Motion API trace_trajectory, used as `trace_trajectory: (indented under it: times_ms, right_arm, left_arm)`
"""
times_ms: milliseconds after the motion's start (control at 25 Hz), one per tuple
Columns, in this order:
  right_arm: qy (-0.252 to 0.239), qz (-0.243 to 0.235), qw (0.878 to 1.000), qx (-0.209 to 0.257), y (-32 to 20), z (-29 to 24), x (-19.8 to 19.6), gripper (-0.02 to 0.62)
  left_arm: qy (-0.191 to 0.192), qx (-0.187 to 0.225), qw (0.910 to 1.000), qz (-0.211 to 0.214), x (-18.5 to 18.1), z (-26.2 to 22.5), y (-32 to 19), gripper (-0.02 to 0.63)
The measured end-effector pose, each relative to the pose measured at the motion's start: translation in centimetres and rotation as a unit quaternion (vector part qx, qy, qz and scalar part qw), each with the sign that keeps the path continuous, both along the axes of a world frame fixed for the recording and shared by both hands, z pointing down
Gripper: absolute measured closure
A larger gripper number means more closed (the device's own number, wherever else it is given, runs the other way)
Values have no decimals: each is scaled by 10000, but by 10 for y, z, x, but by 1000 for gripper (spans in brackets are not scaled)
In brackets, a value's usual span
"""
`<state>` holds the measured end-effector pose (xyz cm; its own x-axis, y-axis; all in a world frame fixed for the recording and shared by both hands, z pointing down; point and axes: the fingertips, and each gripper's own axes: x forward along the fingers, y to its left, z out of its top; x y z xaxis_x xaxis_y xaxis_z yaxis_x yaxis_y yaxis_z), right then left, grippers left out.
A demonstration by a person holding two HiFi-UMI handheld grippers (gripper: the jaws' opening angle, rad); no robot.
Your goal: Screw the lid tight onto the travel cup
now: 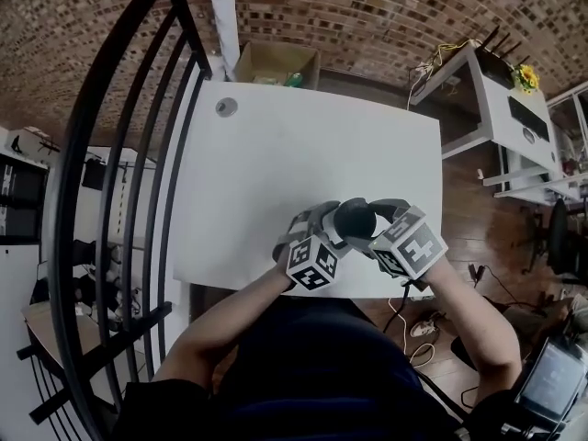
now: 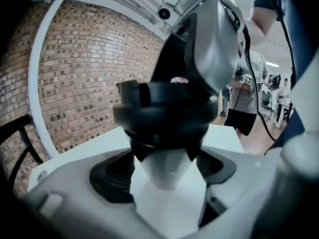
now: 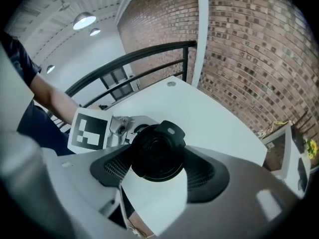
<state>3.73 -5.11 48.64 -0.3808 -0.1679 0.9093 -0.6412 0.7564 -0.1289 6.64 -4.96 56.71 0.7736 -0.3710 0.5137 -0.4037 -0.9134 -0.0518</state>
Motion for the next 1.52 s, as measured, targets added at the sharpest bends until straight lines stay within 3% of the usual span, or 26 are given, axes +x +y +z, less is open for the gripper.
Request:
trace_trajectory:
  times_ms: [120, 280, 440, 560, 640, 800, 1000, 1240, 1520]
  right_arm:
    - [-112, 111, 9999, 14, 0, -2, 2, 264]
    - [-31, -8, 10000, 52, -5, 5, -11, 262]
    - [107, -411, 9989, 190, -19, -4, -18, 262]
    - [290, -421, 9987, -16, -11, -8, 0, 263]
    - [258, -288, 9992, -139, -8, -11, 12, 264]
    - [-295, 68, 9995, 119, -27, -44, 1, 264]
    - [-286, 209, 9994, -47, -19, -14, 4, 264]
    - [165, -97, 9998, -59, -17, -15, 12, 264]
    - [100, -72, 9999, -73, -23, -4, 27, 264]
  left_arm:
    - [-108, 42, 9999, 58, -6, 8, 2, 247]
    - [27, 179, 9997, 184, -21, 11, 5, 236]
    - [-113, 445, 9952, 862, -19, 6, -3, 221]
    - [-185, 427, 9910, 1258, -1, 0, -5, 216]
    - [-228, 415, 9919, 1181, 11, -8, -9, 225]
    - [-98, 389, 9970, 660, 23, -15, -15, 245]
    - [70, 300, 9994, 122, 18, -10, -15, 245]
    - [-29, 290, 9992, 262, 15, -7, -10, 250]
    - [-132, 314, 9991, 255, 9, -3, -13, 258]
